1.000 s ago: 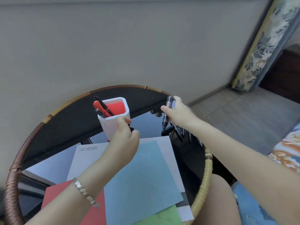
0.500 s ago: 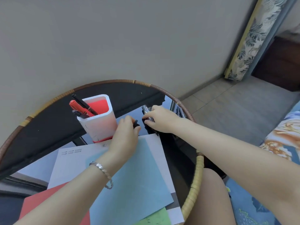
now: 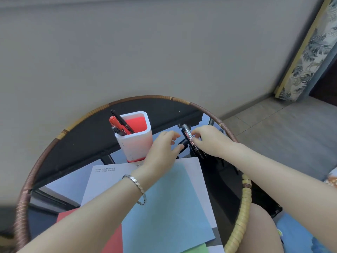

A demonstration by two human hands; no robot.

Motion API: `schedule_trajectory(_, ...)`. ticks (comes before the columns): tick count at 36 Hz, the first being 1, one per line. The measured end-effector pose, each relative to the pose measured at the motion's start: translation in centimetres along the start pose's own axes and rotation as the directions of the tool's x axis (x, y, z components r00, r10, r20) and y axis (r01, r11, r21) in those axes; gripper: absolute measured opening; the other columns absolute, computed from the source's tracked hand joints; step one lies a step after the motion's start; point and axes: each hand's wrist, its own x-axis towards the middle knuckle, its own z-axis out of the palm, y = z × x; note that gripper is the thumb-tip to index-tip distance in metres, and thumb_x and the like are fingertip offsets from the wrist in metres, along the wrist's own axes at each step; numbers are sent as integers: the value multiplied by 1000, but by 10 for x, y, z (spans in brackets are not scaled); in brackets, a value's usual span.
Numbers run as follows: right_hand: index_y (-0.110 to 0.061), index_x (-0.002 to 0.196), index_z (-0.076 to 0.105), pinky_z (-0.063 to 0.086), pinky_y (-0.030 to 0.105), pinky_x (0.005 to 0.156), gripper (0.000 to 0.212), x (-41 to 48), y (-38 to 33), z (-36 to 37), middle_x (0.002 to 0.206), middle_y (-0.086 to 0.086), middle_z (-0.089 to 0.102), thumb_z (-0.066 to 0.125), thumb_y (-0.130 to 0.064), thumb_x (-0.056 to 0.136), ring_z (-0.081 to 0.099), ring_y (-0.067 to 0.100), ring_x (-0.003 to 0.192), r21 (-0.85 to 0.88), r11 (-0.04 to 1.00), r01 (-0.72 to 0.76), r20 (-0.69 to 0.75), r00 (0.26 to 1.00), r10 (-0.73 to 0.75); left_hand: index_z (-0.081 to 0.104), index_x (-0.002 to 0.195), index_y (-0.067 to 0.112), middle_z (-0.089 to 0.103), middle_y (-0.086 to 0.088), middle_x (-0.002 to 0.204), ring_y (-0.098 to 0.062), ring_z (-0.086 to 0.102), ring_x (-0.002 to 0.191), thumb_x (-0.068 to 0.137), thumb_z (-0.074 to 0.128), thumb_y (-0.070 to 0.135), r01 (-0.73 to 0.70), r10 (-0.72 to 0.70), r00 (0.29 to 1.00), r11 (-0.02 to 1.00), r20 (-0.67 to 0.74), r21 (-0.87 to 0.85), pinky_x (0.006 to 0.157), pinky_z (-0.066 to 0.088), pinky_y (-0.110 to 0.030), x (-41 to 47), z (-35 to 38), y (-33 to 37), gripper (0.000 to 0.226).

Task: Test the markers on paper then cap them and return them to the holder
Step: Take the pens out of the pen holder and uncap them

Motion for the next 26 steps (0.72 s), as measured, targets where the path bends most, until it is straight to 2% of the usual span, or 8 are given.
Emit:
schedule_trajectory(3, -9, 113, 59, 45, 31, 76, 26, -2, -17, -4, 109, 8, 59, 45, -19, 94, 55, 21, 95, -9, 998, 63, -62, 996, -64, 60, 104, 15, 58, 6, 101, -4, 54, 90, 87, 57, 13, -88, 86, 994, 996, -72, -19, 77, 45, -18, -25, -29, -3, 17)
schedule_trajectory(6, -12, 116, 58, 37, 25, 74, 27, -4, -49, -11, 94, -2, 53, 47, -17, 92, 47, 12, 85, 57, 980, 188, -163, 971, -177, 63, 95, 24, 62, 18, 89, 1, 56, 81, 87, 57, 15, -97, 90, 985, 995, -144, -40, 71, 45, -12, -48, -59, -6, 14)
schedule_trajectory(10, -13, 107, 63, 47, 32, 75, 22, -6, -104, -23, 82, -4, 54, 53, -17, 88, 51, 13, 79, 119, 920, 373, -241, 910, -337, 65, 92, 22, 61, 20, 85, 0, 55, 82, 85, 57, 10, -109, 118, 938, 993, -325, 44, 68, 45, -13, -68, -94, -12, 16)
schedule_trajectory(13, -15, 105, 63, 47, 31, 72, 22, -5, -138, -24, 84, -3, 56, 57, -26, 87, 51, 13, 76, 150, 884, 443, -245, 883, -401, 60, 100, 20, 55, 20, 95, 1, 50, 91, 84, 55, 8, -94, 120, 895, 992, -429, 82, 76, 44, -16, -69, -113, -21, 21)
schedule_trajectory(18, -22, 106, 61, 41, 29, 64, 27, 5, -167, -7, 85, -4, 51, 58, -38, 85, 47, 14, 81, 76, 916, 395, -132, 914, -383, 47, 125, 26, 45, 23, 113, 0, 41, 114, 84, 61, 21, -1, -18, 931, 999, -364, -53, 91, 37, -21, -55, -116, -39, 43)
schedule_trajectory(22, -22, 99, 63, 32, 25, 54, 17, 9, -168, 0, 81, -5, 50, 54, -31, 87, 45, 15, 80, 54, 931, 362, -146, 925, -352, 48, 120, 32, 48, 37, 99, 27, 39, 99, 82, 65, 19, -76, 33, 949, 989, -314, -125, 77, 30, 4, -45, -109, -41, 44)
schedule_trajectory(24, -21, 99, 64, 34, 26, 56, 17, 9, -166, -2, 80, -5, 49, 53, -28, 89, 47, 15, 76, 53, 929, 367, -182, 918, -352, 51, 120, 30, 47, 38, 96, 26, 41, 95, 83, 63, 23, -60, 18, 950, 990, -313, -127, 71, 28, 8, -41, -106, -43, 39)
schedule_trajectory(26, -18, 96, 66, 40, 27, 61, 15, 5, -165, -9, 80, -3, 51, 55, -26, 89, 50, 15, 74, 105, 911, 399, -266, 894, -361, 52, 121, 30, 48, 33, 106, 18, 41, 100, 84, 61, 28, -46, 10, 949, 993, -316, -108, 73, 26, 9, -39, -104, -46, 37)
